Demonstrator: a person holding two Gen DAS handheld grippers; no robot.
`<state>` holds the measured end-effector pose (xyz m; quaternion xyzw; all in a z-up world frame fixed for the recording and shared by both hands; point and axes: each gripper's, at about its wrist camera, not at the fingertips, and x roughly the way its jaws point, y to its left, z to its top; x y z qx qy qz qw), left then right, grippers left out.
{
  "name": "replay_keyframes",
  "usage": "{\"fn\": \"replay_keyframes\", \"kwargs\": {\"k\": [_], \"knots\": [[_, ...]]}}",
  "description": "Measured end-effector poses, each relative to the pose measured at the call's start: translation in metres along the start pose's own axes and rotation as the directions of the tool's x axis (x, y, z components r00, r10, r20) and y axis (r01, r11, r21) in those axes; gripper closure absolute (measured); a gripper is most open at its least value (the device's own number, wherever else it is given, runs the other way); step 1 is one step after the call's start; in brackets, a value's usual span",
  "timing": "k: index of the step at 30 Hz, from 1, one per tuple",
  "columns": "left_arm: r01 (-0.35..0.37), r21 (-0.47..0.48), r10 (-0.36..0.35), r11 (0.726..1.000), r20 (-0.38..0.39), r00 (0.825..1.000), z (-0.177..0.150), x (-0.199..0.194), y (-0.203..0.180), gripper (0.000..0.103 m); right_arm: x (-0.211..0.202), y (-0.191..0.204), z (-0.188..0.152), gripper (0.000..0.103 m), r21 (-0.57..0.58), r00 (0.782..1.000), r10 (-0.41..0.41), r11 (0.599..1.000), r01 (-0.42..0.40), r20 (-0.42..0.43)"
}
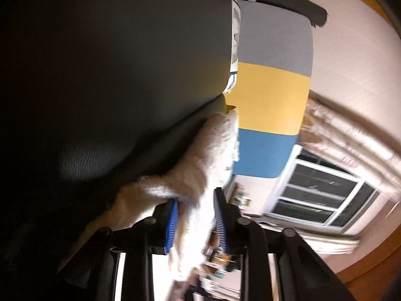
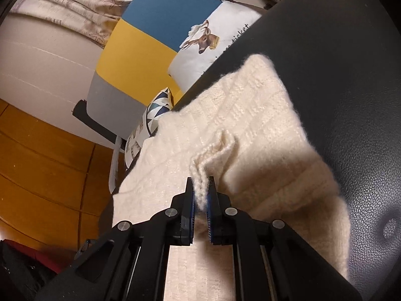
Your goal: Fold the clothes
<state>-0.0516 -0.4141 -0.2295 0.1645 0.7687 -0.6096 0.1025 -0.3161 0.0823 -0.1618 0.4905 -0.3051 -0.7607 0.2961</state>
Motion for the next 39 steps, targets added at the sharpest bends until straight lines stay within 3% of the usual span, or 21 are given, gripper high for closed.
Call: {"fn": "replay_keyframes", "kwargs": {"k": [5,7,12,15,17,19,21,23,25,29,32,35,39], "knots": [[0.094,0.069,-0.097,0.993,0.040,0.994,-0.001,-0.016,-0.006,0.098,-0.027,0.021,0.005,0.094,-0.054,0.988,0.147,0.988,-0.144,0.049],[0.105,0.061,-0.108,0.993,0.049,0.993,0.003,-0.022,0.001,0.099,-0.022,0.014,0.003,0.094,-0.041,0.992,0.119,0.992,-0.118,0.035],[0.058,0.006,-0.058,0.998,0.024,0.998,0.012,-0.027,0.026,0.098,0.002,-0.016,-0.004,0.094,0.023,0.999,0.010,1.000,-0.009,-0.032],[0.028,-0.020,-0.029,0.999,-0.042,0.999,0.015,-0.033,0.029,0.089,0.006,-0.023,-0.008,0.093,0.044,0.999,0.001,0.999,0.001,-0.042],[-0.008,0.016,0.009,1.000,-0.093,0.996,0.016,-0.043,0.022,0.084,-0.002,-0.012,-0.004,0.087,-0.002,1.000,-0.011,1.000,0.011,-0.018],[-0.065,0.110,0.075,0.992,-0.094,0.993,0.018,-0.061,0.010,0.084,-0.011,0.000,-0.001,0.068,-0.047,1.000,-0.022,0.999,0.023,0.005],[-0.091,0.209,0.107,0.974,-0.064,0.992,0.025,-0.079,-0.006,0.084,-0.020,0.011,0.003,0.050,-0.092,0.999,-0.032,0.995,0.035,0.029],[-0.127,0.307,0.135,0.943,-0.006,0.991,0.037,-0.090,-0.027,0.081,-0.029,0.022,0.006,0.047,-0.136,0.998,-0.041,0.990,0.048,0.054],[-0.147,0.372,0.154,0.917,0.010,0.988,0.049,-0.085,-0.048,0.078,-0.037,0.034,0.009,0.044,-0.180,0.996,-0.047,0.982,0.060,0.076],[-0.157,0.451,0.210,0.878,-0.069,0.975,0.067,-0.045,-0.067,0.074,0.002,0.075,0.003,0.042,-0.310,0.995,0.019,0.949,-0.049,-0.098],[-0.180,0.475,0.269,0.861,-0.126,0.955,0.077,-0.012,-0.070,0.070,0.043,0.089,0.000,0.042,-0.353,0.984,-0.044,0.935,-0.021,-0.175],[-0.191,0.491,0.308,0.850,-0.168,0.937,0.081,0.011,-0.069,0.067,0.066,0.073,-0.002,0.042,-0.351,0.970,-0.125,0.935,0.044,-0.210],[-0.197,0.517,0.342,0.833,-0.202,0.918,0.081,0.033,-0.069,0.066,0.061,0.057,-0.001,0.042,-0.340,0.972,-0.114,0.940,0.039,-0.205]]}}
